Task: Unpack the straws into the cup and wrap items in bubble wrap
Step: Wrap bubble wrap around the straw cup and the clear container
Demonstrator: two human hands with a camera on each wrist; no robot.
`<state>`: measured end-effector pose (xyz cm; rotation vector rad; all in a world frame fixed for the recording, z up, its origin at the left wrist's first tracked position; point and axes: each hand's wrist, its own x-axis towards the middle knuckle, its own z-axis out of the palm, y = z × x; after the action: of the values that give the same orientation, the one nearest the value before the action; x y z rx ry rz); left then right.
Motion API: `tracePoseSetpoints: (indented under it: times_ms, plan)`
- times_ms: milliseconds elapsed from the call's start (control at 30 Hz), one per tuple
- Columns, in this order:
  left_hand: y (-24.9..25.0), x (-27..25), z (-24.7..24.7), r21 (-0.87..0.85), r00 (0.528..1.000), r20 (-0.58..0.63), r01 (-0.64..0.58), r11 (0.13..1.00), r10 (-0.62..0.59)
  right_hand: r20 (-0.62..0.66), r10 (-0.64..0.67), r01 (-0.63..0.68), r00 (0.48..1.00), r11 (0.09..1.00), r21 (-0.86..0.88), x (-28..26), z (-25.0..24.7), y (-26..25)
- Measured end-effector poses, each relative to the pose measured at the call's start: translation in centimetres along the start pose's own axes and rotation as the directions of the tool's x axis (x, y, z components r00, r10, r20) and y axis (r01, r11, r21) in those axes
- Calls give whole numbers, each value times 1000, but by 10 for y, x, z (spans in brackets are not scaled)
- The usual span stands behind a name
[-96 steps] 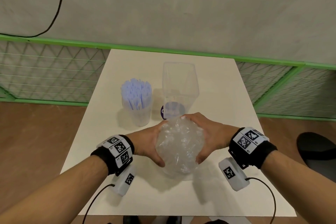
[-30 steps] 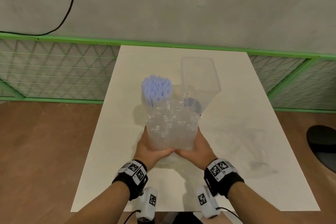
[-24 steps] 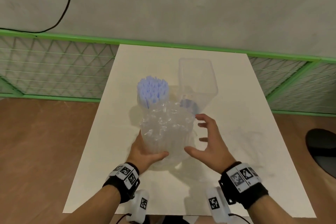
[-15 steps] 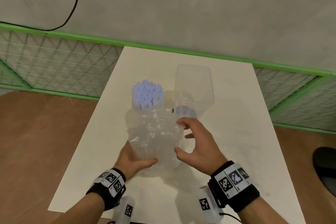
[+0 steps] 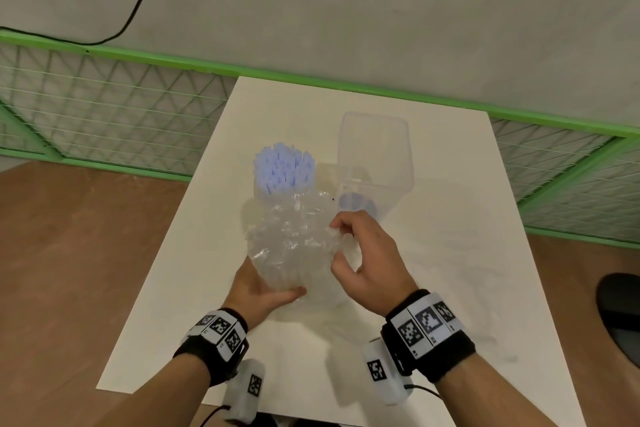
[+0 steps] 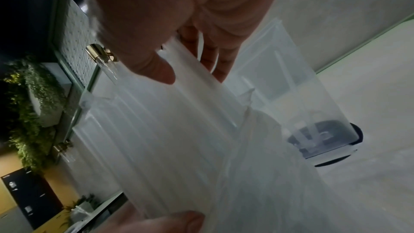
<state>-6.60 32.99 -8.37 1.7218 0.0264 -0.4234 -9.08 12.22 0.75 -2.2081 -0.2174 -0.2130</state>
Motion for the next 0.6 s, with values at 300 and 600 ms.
tracePoseSetpoints:
  times_ms: [300, 600]
  plan:
    - [-4, 4, -3, -9, 1000, 16, -4, 1000, 4, -81, -68, 58, 994, 991, -118, 0, 14, 9]
    - [-8, 8, -4, -45, 999, 40, 21, 999, -19, -303, -163, 120, 939, 981, -155, 22, 5, -11]
